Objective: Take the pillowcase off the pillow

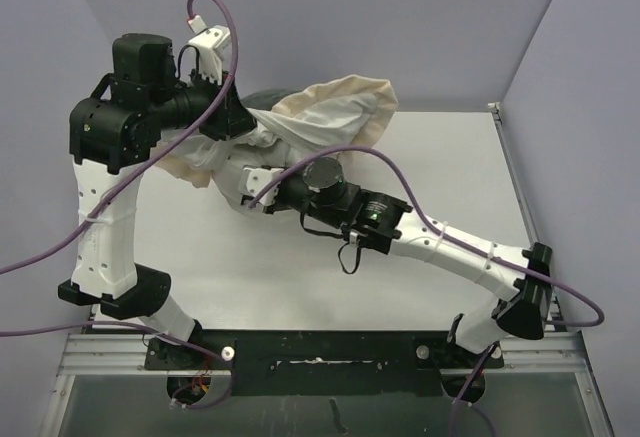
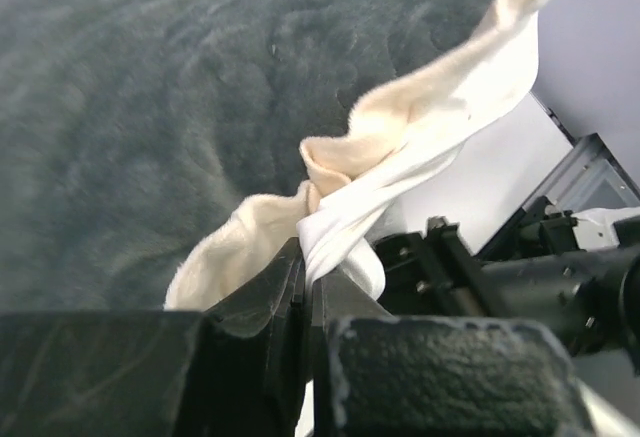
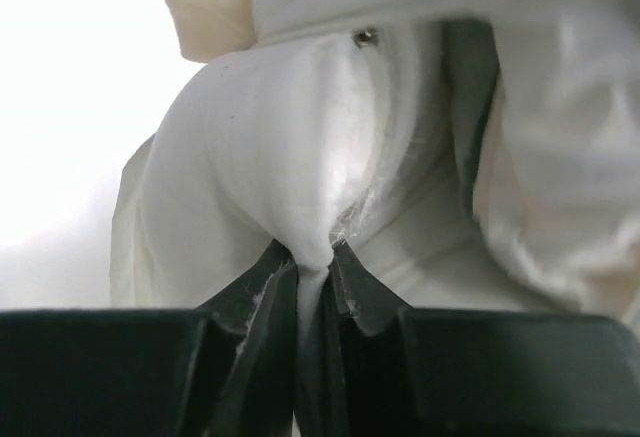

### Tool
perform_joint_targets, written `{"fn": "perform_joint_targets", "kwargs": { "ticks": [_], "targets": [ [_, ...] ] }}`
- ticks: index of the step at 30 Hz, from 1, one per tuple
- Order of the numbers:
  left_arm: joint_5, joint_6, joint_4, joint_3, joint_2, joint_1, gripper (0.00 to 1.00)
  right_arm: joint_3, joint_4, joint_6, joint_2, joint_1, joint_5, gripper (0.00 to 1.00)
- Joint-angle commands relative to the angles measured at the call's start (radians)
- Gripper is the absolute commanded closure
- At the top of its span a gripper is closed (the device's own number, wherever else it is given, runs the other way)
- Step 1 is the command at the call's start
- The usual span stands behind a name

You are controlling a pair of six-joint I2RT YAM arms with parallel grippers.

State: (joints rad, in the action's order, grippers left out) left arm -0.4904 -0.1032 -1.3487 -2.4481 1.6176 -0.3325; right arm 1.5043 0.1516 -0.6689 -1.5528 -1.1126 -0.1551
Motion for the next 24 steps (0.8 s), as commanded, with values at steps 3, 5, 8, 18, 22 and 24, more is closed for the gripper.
{"fn": "perform_joint_targets", "kwargs": {
  "ticks": [3, 5, 8, 18, 22, 24],
  "targets": [
    [0.182, 0.122, 0.256, -0.113, -0.091, 0.032, 1.0, -0.2, 0.109, 0.327, 0.202, 0.144, 0.188, 1.0],
    [0.207, 0.153, 0.29, -0.079, -0.121, 0.032, 1.0, -0.242, 0.107, 0.36, 0.24, 0.181, 0.217, 1.0],
    [0.235, 0.176, 0.299, -0.081, -0.137, 0.032, 1.0, -0.275, 0.131, 0.384, 0.272, 0.223, 0.254, 1.0],
    [0.384, 0.313, 0.384, 0.109, -0.227, 0.03, 1.0, -0.355, 0.1, 0.458, 0.431, 0.389, 0.329, 1.0],
    [0.475, 0.357, 0.496, 0.297, -0.281, 0.032, 1.0, -0.335, 0.114, 0.479, 0.47, 0.418, 0.38, 1.0],
    [0.479, 0.344, 0.544, 0.384, -0.3, 0.03, 1.0, -0.315, 0.127, 0.502, 0.468, 0.408, 0.43, 1.0]
  ]
}}
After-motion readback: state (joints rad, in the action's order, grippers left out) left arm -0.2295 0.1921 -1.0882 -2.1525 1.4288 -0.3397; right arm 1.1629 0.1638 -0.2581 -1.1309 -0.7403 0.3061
